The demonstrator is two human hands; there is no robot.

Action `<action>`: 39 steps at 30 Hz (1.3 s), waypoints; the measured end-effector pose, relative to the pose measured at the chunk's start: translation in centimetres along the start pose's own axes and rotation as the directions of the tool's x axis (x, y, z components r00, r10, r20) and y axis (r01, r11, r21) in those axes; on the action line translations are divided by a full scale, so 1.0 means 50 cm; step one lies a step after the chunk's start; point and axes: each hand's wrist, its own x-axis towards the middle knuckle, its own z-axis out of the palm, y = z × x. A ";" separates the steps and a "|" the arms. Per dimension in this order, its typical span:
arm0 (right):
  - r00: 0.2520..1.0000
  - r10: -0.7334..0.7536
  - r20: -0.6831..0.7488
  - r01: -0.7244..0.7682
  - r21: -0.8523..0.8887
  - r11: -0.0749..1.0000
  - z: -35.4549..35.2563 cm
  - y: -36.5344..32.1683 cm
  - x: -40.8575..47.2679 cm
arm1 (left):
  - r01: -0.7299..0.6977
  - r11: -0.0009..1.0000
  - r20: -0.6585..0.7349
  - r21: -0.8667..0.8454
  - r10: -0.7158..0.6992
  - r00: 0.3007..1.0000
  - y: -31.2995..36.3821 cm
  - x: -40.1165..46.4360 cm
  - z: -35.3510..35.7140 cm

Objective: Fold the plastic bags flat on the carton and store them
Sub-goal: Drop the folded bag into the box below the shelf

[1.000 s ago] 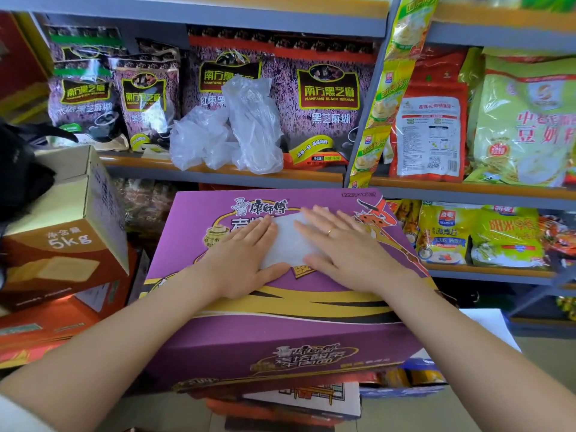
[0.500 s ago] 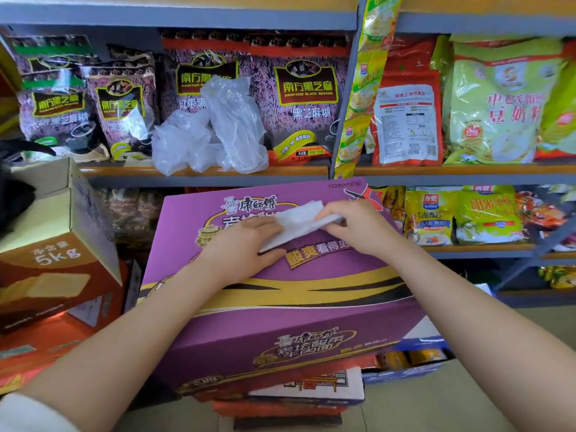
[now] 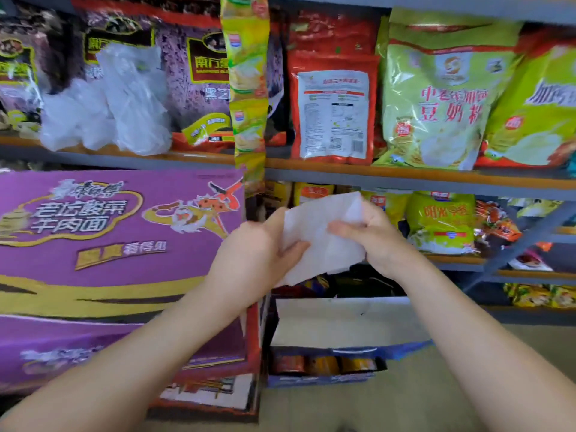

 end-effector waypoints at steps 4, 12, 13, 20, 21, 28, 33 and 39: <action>0.988 0.095 -0.120 -0.100 -0.037 0.994 -0.200 0.070 0.005 | 0.150 0.988 0.101 -0.045 -0.145 0.984 0.096 0.052 0.154; 0.781 0.579 -0.234 -0.604 -0.049 0.796 -0.403 0.416 0.045 | 0.207 0.943 0.538 0.259 -0.319 0.781 0.049 0.070 0.506; 0.739 0.635 -0.224 -0.662 -0.071 0.746 -0.405 0.474 0.059 | 0.208 0.933 0.554 0.294 -0.343 0.758 0.023 0.063 0.550; 0.497 0.863 -0.089 -0.868 -0.066 0.493 -0.355 0.903 0.138 | 0.152 0.920 0.584 0.362 -0.351 0.732 -0.175 -0.029 0.815; 0.473 0.877 -0.088 -0.881 -0.050 0.470 -0.347 0.956 0.149 | 0.149 0.929 0.548 0.338 -0.323 0.771 -0.200 -0.046 0.838; 0.353 0.923 -0.156 -0.935 -0.106 0.340 -0.304 1.130 0.203 | 0.227 0.943 0.404 0.244 -0.312 0.860 -0.254 -0.091 0.903; 0.440 0.876 -0.197 -0.856 -0.387 0.343 -0.323 1.033 0.198 | 0.241 0.935 0.412 0.262 -0.334 0.848 -0.223 -0.054 0.846; 0.595 0.803 0.034 -0.762 -0.296 0.577 -0.333 0.706 0.202 | 0.363 0.875 0.432 0.320 -0.476 0.766 -0.110 0.017 0.660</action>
